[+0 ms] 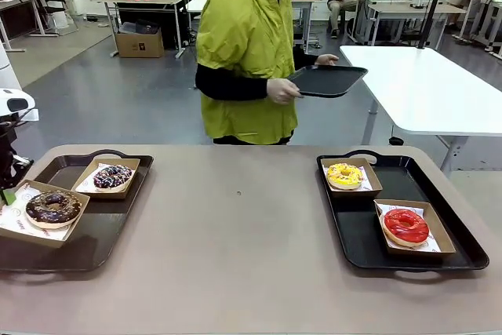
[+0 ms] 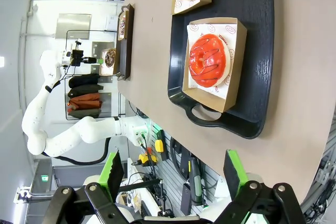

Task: Individually package the donuts and arrange them on the tray.
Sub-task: Place the picked Paper togo box on the Handle tray.

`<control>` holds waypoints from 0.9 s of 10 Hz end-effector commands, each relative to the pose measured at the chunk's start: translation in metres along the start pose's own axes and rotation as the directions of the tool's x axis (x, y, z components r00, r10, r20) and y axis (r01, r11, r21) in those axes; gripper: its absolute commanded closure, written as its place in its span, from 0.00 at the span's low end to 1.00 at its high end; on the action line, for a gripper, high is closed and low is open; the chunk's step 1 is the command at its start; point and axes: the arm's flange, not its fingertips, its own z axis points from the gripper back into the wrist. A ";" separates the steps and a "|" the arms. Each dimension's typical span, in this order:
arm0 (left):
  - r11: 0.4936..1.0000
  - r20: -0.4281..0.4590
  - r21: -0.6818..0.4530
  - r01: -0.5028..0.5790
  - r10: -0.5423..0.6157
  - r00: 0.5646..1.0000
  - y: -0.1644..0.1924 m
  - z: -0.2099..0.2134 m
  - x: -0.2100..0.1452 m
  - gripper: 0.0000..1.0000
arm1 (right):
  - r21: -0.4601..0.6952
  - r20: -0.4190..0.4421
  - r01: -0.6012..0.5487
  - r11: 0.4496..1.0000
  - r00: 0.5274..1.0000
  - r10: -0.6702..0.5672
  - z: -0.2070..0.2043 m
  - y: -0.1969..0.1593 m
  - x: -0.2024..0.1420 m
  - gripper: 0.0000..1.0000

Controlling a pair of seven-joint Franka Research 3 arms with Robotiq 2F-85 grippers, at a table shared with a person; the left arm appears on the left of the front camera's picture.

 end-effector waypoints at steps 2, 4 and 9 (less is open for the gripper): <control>0.999 0.001 -0.046 0.013 -0.013 1.000 0.000 -0.008 0.015 0.99 | 0.012 0.004 -0.008 1.000 1.000 0.008 0.001 0.001 0.000 0.00; 1.000 0.030 -0.021 0.022 -0.021 0.999 -0.001 -0.013 0.019 0.99 | 0.012 0.004 -0.008 1.000 1.000 0.008 0.001 0.001 0.000 0.00; 0.998 0.067 0.024 0.059 -0.061 0.996 -0.008 -0.030 0.029 0.99 | 0.012 0.004 -0.008 1.000 1.000 0.008 0.001 0.001 0.000 0.00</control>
